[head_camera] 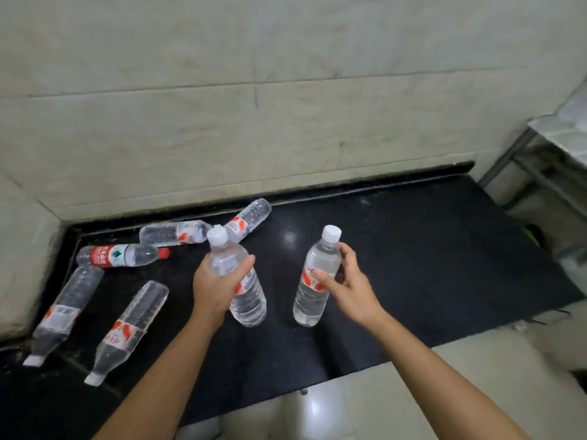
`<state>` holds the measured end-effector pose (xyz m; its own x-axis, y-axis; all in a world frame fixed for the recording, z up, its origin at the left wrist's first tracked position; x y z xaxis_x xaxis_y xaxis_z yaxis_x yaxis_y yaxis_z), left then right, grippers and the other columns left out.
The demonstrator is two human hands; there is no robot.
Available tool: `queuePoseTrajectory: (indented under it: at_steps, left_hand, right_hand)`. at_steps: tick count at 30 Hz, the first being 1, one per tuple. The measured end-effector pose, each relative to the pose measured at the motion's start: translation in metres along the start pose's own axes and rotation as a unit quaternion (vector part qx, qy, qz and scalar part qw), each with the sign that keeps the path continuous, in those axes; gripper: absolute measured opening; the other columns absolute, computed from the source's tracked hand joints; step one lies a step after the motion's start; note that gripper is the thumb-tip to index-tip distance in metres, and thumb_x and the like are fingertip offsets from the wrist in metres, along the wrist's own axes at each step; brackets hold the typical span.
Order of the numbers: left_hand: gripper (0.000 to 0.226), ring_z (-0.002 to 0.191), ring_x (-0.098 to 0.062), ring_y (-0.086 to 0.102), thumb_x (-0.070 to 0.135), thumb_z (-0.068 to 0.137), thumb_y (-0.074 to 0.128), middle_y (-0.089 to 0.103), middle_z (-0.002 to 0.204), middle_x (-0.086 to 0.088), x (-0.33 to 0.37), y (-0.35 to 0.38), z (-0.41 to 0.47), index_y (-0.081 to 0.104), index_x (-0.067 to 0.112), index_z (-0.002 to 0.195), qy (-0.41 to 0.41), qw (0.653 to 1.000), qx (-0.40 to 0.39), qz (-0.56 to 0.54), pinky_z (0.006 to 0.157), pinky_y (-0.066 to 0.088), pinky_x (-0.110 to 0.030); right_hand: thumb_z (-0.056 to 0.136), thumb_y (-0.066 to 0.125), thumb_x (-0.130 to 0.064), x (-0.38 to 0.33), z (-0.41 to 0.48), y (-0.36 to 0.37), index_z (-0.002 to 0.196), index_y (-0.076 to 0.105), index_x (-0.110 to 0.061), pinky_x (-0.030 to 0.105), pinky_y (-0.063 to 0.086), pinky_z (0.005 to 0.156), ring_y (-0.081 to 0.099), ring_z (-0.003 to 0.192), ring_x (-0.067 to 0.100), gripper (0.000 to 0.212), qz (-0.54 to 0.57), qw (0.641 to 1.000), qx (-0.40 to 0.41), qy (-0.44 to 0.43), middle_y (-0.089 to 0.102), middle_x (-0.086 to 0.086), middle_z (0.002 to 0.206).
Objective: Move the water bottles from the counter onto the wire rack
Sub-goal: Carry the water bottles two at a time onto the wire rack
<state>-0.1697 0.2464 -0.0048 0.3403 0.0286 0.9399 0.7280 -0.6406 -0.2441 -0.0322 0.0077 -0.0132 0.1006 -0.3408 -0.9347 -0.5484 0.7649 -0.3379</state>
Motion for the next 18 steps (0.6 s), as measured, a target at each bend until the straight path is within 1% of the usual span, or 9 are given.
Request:
queuePoseTrajectory:
  at_steps: [2,3,4,6,8,11,14,16,18]
  left_hand:
    - [0.034,0.091,-0.012,0.072,0.037,0.073,0.086,0.076,0.094,0.005,0.041,0.049,-0.017,0.070,0.024,0.100,0.034,0.996,-0.058,-0.057,0.080,0.054,-0.027]
    - [0.025,0.093,-0.010,0.071,0.042,0.082,0.079,0.075,0.094,0.006,0.060,0.074,-0.029,0.069,0.026,0.099,0.047,0.993,-0.086,-0.073,0.079,0.053,-0.025]
    - [0.026,0.096,-0.010,0.071,0.050,0.090,0.066,0.074,0.096,0.006,0.077,0.099,-0.041,0.067,0.026,0.099,0.054,0.987,-0.117,-0.093,0.080,0.052,-0.024]
    - [0.056,0.099,-0.016,0.072,0.068,0.088,0.046,0.075,0.104,-0.001,0.102,0.151,-0.068,0.067,0.020,0.108,0.043,0.976,-0.174,-0.126,0.085,0.055,-0.030]
    - [0.070,0.101,-0.020,0.073,0.073,0.079,0.049,0.077,0.106,-0.005,0.125,0.199,-0.101,0.067,0.015,0.115,0.033,0.965,-0.224,-0.130,0.087,0.056,-0.035]
    - [0.069,0.088,-0.022,0.075,0.069,0.073,0.066,0.078,0.097,-0.008,0.151,0.270,-0.155,0.067,0.010,0.109,0.022,0.948,-0.287,-0.133,0.078,0.058,-0.036]
    - [0.068,0.079,-0.025,0.073,0.061,0.073,0.074,0.076,0.091,-0.013,0.177,0.338,-0.205,0.067,0.003,0.107,0.022,0.940,-0.321,-0.117,0.070,0.057,-0.034]
    - [0.072,0.082,-0.026,0.075,0.061,0.069,0.076,0.078,0.093,-0.013,0.191,0.381,-0.232,0.069,-0.001,0.106,0.034,0.939,-0.329,-0.094,0.070,0.057,-0.034]
    - [0.073,0.087,-0.028,0.076,0.061,0.066,0.077,0.078,0.094,-0.013,0.201,0.422,-0.257,0.070,-0.001,0.105,0.046,0.938,-0.335,-0.076,0.077,0.059,-0.039]
  right_hand:
    - [0.087,0.071,-0.048,-0.012,-0.014,-0.048,0.120,0.031,-0.074,0.044,0.053,0.100,0.065,0.112,0.007,0.059,0.006,0.999,0.036,-0.025,0.063,-0.020,0.125]
    - [0.086,0.069,-0.050,-0.017,-0.023,-0.073,0.122,0.032,-0.074,0.045,0.053,0.102,0.064,0.115,0.008,0.057,0.010,0.998,0.056,-0.039,0.062,-0.017,0.128]
    - [0.086,0.067,-0.051,-0.021,-0.032,-0.099,0.125,0.034,-0.072,0.045,0.052,0.103,0.063,0.118,0.010,0.056,0.013,0.996,0.076,-0.054,0.061,-0.014,0.130]
    - [0.092,0.067,-0.044,-0.020,-0.052,-0.151,0.130,0.035,-0.069,0.042,0.051,0.105,0.061,0.121,0.009,0.056,0.018,0.991,0.111,-0.076,0.061,-0.013,0.132]
    - [0.097,0.066,-0.031,-0.015,-0.075,-0.203,0.128,0.036,-0.073,0.035,0.049,0.105,0.061,0.121,0.004,0.060,0.032,0.986,0.144,-0.081,0.062,-0.019,0.130]
    - [0.097,0.067,-0.025,0.000,-0.109,-0.281,0.131,0.036,-0.072,0.026,0.045,0.105,0.057,0.124,-0.004,0.065,0.049,0.981,0.173,-0.078,0.059,-0.031,0.131]
    - [0.091,0.069,-0.040,0.022,-0.142,-0.357,0.153,0.031,-0.042,0.036,0.040,0.116,0.048,0.136,-0.001,0.073,0.076,0.974,0.197,-0.083,0.048,-0.017,0.151]
    - [0.088,0.069,-0.042,0.034,-0.161,-0.404,0.157,0.029,-0.033,0.039,0.039,0.117,0.048,0.137,0.002,0.081,0.109,0.966,0.215,-0.089,0.047,-0.017,0.152]
    - [0.088,0.068,-0.035,0.045,-0.178,-0.447,0.156,0.030,-0.029,0.039,0.041,0.115,0.052,0.134,0.005,0.078,0.155,0.953,0.244,-0.094,0.050,-0.019,0.147]
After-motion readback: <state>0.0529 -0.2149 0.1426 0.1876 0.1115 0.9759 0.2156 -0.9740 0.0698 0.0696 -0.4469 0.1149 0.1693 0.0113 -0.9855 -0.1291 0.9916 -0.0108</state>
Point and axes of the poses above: each hand's wrist, its own z-axis towards the middle knuckle, its own y-axis out of the palm, x = y × z, the point moved 5 cm from there along z, towards the middle knuckle
